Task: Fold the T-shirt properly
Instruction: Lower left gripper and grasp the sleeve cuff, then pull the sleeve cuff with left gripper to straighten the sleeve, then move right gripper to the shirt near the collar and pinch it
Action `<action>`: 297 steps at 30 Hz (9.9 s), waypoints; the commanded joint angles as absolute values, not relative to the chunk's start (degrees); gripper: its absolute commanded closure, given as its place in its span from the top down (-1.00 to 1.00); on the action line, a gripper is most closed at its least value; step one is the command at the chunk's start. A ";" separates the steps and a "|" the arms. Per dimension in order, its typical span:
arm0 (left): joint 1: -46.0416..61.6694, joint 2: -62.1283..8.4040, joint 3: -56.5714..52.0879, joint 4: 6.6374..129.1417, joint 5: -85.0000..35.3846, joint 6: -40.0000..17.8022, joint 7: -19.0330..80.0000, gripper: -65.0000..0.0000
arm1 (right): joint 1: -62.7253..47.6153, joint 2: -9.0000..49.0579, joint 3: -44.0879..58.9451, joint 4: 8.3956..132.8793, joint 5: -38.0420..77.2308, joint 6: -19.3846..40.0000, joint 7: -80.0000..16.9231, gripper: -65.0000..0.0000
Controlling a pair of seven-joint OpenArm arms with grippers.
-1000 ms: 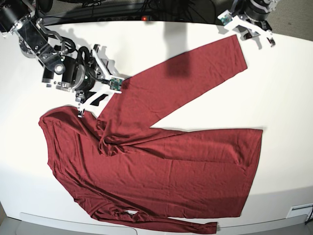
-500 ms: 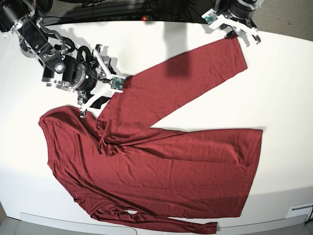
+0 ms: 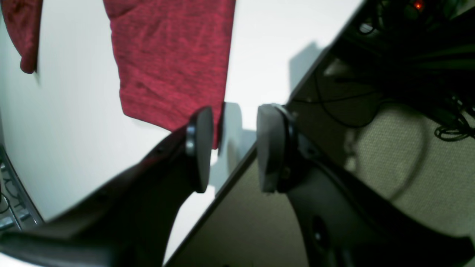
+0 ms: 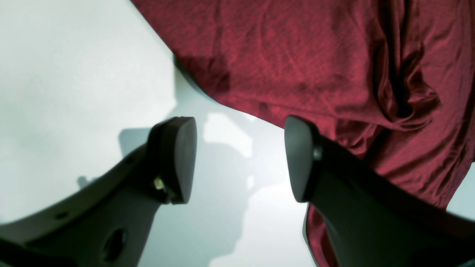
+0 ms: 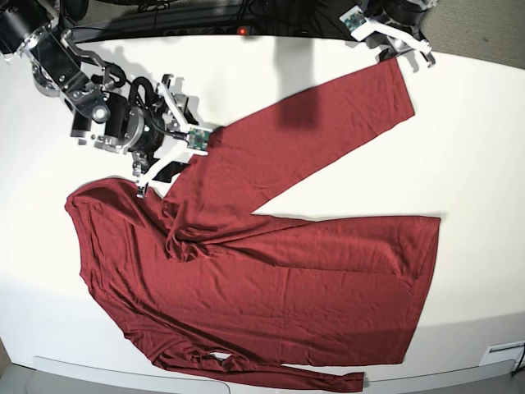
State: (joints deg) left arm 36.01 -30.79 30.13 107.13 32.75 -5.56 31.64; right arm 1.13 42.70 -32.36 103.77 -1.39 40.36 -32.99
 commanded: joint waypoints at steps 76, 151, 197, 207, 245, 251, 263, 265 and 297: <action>32.91 -24.77 29.74 92.97 35.59 -5.21 32.69 -1.00 | 2.04 43.48 -31.94 104.47 -1.34 40.00 -32.12 0.14; 19.22 -32.08 29.74 80.25 44.53 -4.38 25.12 -0.20 | 2.04 43.35 -31.94 104.47 -1.34 40.00 -32.53 0.29; 26.92 -45.17 21.74 120.42 17.91 2.50 42.33 -0.31 | 2.04 43.33 -31.94 104.47 2.85 37.89 -34.33 0.29; 25.87 -32.05 4.69 118.91 -5.61 2.15 36.42 -0.31 | 2.02 42.44 -31.88 104.47 12.67 32.27 -42.50 0.28; 18.09 -24.14 1.85 98.50 -9.45 -0.40 36.40 -1.00 | 2.02 21.28 -23.33 104.49 12.27 24.73 -45.12 0.28; 18.09 -24.14 1.85 99.50 -9.47 -0.40 36.36 -1.00 | 1.98 16.95 -15.09 104.44 11.46 24.77 -53.65 0.28; 18.09 -24.14 1.85 99.50 -9.47 -0.43 36.32 -1.00 | 1.87 16.69 -2.13 103.79 7.25 21.82 -56.18 0.28; 18.09 -24.14 1.85 99.50 -9.47 -0.43 36.32 -1.00 | 1.91 16.69 -1.39 101.54 7.20 22.13 -55.53 0.28; 18.09 -24.14 1.85 99.50 -9.45 -0.45 35.88 -1.00 | 10.46 21.71 -15.77 83.26 12.91 32.75 -53.84 0.06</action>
State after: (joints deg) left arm 18.41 -23.49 2.20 98.39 -9.91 -0.45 37.21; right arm 9.34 21.45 -16.14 82.76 13.26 33.34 -55.07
